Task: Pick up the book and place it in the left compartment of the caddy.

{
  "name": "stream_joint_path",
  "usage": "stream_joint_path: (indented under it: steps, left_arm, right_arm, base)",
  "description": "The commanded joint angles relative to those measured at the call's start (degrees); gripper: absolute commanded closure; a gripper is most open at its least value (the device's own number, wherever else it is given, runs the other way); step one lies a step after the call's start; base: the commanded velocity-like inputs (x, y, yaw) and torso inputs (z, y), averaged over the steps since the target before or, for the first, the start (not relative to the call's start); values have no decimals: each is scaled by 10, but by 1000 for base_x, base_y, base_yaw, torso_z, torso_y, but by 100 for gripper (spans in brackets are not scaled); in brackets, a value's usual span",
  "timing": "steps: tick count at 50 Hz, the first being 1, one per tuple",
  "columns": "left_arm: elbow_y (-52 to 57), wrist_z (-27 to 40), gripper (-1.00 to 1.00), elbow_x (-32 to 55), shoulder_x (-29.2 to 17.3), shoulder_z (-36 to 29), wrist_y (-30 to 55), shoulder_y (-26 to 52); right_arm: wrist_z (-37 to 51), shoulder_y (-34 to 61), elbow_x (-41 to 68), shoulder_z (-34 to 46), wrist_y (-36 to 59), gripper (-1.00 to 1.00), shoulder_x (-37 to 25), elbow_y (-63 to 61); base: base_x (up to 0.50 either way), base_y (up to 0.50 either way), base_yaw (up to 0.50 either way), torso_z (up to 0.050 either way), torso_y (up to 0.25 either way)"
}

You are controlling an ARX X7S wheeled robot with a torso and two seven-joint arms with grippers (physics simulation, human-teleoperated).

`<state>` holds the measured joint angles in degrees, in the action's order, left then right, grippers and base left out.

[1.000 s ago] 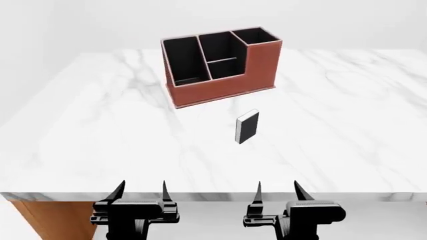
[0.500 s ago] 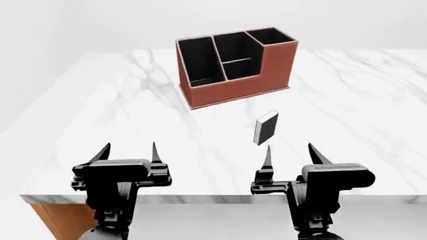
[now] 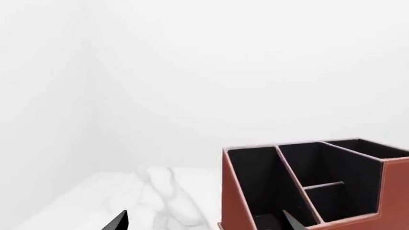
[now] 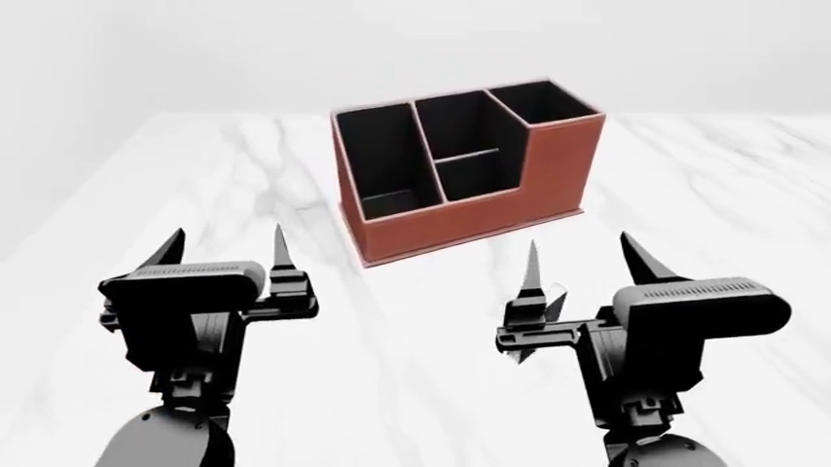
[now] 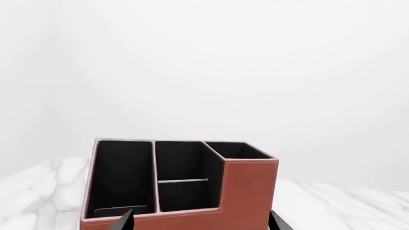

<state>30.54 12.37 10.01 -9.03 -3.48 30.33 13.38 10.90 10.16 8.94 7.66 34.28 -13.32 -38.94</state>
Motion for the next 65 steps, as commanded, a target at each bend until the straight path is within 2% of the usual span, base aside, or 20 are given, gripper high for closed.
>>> stream_joint_path:
  steps: [1, 7, 15, 20, 65]
  left_arm:
    - [-2, 7, -100, 3, -4, -1, 1, 5]
    - [0, 9, -100, 6, -6, -1, 1, 6]
    - [-9, 11, -100, 7, -9, -3, -5, 5]
    - [-11, 13, -100, 8, -11, -3, -8, 4]
    - [-21, 22, -100, 24, -26, -8, -27, 0]
  right_arm:
    - [0, 6, 12, -3, 9, -100, -3, -8]
    - [22, 9, -22, 17, 15, -100, -9, -2]
    - [27, 9, -17, 13, 11, -100, -6, 5]
    - [17, 12, -6, 17, 15, -100, -8, 10]
    - [16, 16, 28, 15, 15, -100, -16, 8]
  base:
    - [500, 0, 0, 0, 0]
    - [83, 83, 0, 0, 3]
    - [0, 481, 0, 0, 0]
    - [0, 0, 0, 0, 0]
    - [500, 0, 0, 0, 1]
